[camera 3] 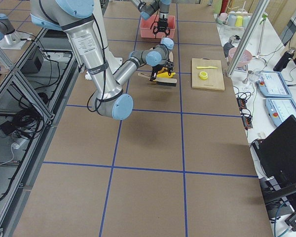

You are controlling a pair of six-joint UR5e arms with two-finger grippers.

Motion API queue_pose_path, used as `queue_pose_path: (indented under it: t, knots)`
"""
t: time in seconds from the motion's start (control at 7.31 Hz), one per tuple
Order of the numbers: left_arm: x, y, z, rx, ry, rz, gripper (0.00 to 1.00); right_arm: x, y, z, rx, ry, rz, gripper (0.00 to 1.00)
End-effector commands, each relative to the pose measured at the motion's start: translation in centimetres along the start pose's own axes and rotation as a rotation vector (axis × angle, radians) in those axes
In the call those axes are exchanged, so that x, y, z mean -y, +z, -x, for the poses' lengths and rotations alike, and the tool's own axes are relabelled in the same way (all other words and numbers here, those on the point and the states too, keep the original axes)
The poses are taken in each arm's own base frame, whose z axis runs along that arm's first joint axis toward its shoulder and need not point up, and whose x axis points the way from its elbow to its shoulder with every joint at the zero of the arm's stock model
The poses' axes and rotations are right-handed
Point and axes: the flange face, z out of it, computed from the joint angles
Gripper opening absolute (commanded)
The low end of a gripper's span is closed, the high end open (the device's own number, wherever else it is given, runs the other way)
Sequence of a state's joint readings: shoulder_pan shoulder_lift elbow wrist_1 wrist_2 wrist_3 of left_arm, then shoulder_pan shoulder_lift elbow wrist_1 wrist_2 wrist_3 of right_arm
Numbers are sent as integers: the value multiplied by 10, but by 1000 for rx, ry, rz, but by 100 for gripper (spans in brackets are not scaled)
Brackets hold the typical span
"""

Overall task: Sweep and dump trash into bin
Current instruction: 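Carry the brush with the right gripper toward the corn beside the dustpan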

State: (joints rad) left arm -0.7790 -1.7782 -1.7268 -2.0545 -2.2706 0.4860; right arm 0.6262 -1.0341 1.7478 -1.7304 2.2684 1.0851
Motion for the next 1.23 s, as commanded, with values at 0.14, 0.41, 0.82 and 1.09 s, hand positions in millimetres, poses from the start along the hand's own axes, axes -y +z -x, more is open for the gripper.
queue_pose_path:
  t: [0.14, 0.41, 0.82, 1.09]
  knots:
    - [1, 3, 0, -13, -4, -2, 95, -15, 24, 21, -49, -27, 4, 0]
    - [3, 7, 1, -17, -8, -1, 95, -19, 22, 29, -45, -35, -4, 0]
    - [13, 4, 3, -11, -51, -13, 96, -12, 17, 45, -50, -37, -39, 0]
    - [17, 5, 6, -10, -51, -15, 96, -19, 30, 49, -68, -56, -38, 0]
